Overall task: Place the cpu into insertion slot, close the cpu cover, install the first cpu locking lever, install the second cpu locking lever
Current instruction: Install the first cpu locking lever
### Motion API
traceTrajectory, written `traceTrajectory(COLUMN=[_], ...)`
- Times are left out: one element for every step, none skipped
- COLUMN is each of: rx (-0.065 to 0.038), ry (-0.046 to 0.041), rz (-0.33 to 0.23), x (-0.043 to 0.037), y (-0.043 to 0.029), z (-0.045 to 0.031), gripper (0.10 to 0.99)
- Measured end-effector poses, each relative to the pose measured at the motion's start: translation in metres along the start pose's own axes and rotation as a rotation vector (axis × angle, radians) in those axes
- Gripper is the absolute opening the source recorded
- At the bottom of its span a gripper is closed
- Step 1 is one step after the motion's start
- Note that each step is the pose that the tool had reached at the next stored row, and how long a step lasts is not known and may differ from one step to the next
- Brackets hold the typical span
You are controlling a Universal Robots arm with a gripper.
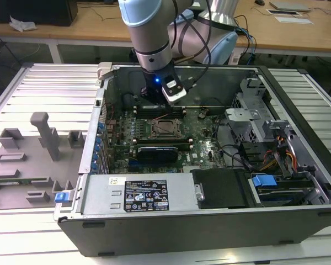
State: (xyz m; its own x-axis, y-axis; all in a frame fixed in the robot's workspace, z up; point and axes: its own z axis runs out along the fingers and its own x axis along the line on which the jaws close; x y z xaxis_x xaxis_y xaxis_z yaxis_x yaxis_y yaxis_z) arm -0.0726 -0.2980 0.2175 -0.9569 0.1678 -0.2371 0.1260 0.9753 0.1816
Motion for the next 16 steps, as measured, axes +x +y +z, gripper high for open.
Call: traceTrajectory(rx=[0.005, 0.009, 0.015, 0.02, 0.023, 0.024, 0.026, 0.028, 0.029, 0.031, 0.032, 0.033, 0.034, 0.035, 0.036, 0.038], ry=[-0.0039, -0.0064, -0.0111, -0.0151, -0.0172, -0.0184, -0.0201, -0.021, -0.022, -0.0233, -0.0242, -0.0252, -0.0261, -0.0268, -0.0276, -0.0292], rz=[0.02, 0.034, 0.059, 0.08, 0.091, 0.097, 0.106, 0.111, 0.116, 0.123, 0.128, 0.133, 0.137, 0.141, 0.145, 0.154], x=[0.0001, 0.0002, 0.0004, 0.0006, 0.0008, 0.0009, 0.001, 0.0012, 0.0013, 0.0018, 0.0022, 0.0029, 0.0034, 0.0037, 0.0039, 0.004], y=[-0.0001, -0.0002, -0.0003, -0.0002, 0.0001, 0.0002, 0.0004, 0.0006, 0.0008, 0.0014, 0.0019, 0.0028, 0.0036, 0.0039, 0.0041, 0.0041], z=[0.0005, 0.0009, 0.0015, 0.0021, 0.0026, 0.0029, 0.0033, 0.0035, 0.0037, 0.0041, 0.0043, 0.0047, 0.0049, 0.0051, 0.0053, 0.0055], gripper=[0.106, 0.106, 0.106, 0.106, 0.106, 0.106, 0.106, 0.106, 0.106, 0.106, 0.106, 0.106, 0.106, 0.106, 0.106, 0.106])
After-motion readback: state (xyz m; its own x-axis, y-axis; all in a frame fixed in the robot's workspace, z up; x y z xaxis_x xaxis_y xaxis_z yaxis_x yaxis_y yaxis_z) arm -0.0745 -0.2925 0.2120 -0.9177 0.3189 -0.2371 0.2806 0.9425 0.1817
